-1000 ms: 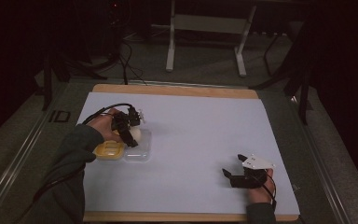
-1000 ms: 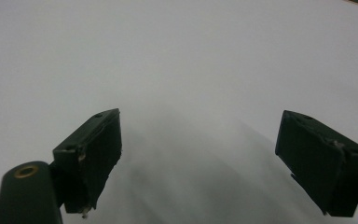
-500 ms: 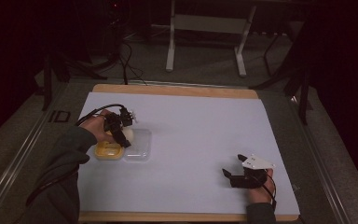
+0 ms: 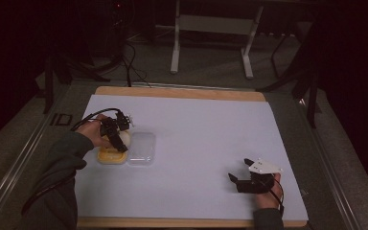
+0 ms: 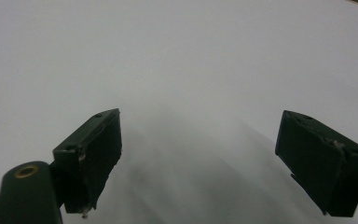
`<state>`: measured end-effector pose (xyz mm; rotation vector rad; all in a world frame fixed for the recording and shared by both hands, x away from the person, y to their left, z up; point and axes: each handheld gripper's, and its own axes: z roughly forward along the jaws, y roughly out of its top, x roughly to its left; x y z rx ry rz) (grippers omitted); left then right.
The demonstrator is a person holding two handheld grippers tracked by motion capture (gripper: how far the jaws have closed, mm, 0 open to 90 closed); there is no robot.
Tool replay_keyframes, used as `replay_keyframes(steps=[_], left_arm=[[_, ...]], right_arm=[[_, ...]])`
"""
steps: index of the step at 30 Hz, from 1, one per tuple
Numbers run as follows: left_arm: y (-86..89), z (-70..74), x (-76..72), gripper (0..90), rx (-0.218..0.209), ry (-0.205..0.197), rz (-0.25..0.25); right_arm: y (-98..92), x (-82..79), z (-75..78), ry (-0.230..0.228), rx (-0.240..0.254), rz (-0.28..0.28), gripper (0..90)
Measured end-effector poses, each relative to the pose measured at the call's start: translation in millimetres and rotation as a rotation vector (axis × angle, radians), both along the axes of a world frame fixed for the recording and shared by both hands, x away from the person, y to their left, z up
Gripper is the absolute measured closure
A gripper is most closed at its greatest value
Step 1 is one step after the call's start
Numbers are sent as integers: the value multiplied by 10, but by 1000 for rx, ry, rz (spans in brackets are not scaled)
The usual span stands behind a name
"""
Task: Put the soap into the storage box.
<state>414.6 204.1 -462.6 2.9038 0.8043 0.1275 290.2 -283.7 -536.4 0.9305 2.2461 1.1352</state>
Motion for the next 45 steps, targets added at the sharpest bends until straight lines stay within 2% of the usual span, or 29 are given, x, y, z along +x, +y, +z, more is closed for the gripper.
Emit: replay_keyframes(steps=[9, 19, 24, 29, 33, 36, 41, 45], left_arm=[[98, -34, -12, 247, 7, 2, 25], [179, -110, -20, 246, 37, -4, 39], [195, -156, -27, 246, 32, -8, 44], [210, -235, -24, 246, 58, -11, 47], [236, -253, -22, 246, 40, -20, 59], [241, -275, -18, 246, 43, -25, 59], [260, -307, 5, 244, 13, -3, 73], [250, -333, -3, 223, 16, 12, 71]], right_arm=[[3, 0, -2, -1, -1, 0, 143], [3, 0, -2, -1, -1, 0, 142], [3, 0, -2, -1, -1, 0, 142], [3, -1, -1, -2, -2, 0, 142], [4, -1, -2, -2, -2, 0, 142], [5, -1, -2, -3, -4, 1, 142], [6, -1, -1, -2, -5, 1, 143], [5, -1, -1, -2, -5, 2, 142]])
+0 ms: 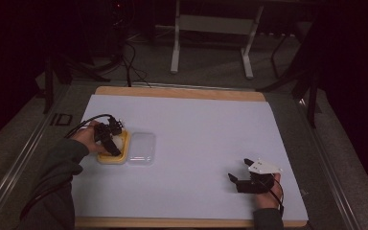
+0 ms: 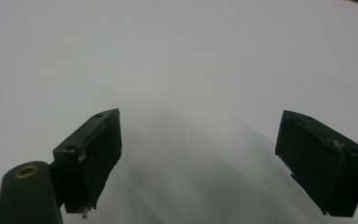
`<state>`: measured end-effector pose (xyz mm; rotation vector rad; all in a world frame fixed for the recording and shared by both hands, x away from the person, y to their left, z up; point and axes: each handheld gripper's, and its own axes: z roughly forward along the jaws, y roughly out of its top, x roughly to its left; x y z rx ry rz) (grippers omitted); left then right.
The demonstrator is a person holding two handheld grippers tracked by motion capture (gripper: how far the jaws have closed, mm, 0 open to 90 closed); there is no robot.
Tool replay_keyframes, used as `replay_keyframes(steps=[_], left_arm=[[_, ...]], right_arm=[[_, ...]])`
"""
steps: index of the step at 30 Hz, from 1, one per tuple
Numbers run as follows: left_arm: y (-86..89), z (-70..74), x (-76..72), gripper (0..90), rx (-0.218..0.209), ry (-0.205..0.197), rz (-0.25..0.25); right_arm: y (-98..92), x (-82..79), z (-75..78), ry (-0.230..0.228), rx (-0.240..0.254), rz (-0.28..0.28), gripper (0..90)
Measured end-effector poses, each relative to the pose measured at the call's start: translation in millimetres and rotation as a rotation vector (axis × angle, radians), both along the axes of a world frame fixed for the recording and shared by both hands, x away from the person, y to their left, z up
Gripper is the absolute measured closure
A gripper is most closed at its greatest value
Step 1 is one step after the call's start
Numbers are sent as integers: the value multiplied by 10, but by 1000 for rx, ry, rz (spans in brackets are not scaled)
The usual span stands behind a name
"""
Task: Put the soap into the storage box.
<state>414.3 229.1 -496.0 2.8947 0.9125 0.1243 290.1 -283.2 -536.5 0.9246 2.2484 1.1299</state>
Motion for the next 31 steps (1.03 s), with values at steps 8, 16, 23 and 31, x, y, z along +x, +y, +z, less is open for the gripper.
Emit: replay_keyframes(steps=[8, 16, 23, 31], left_arm=[[30, 31, 1, 107, -40, -14, 24], [47, 204, -11, 72, -53, -54, 22], [25, 373, -69, 151, -117, -112, 1], [-149, 466, -293, 151, -211, -230, -58]], right_arm=[[2, 1, 0, 1, -4, 1, 143], [4, 0, -1, 2, -5, 1, 143], [4, 0, -1, 1, -5, 1, 143], [4, 6, -2, 6, -5, 2, 142]])
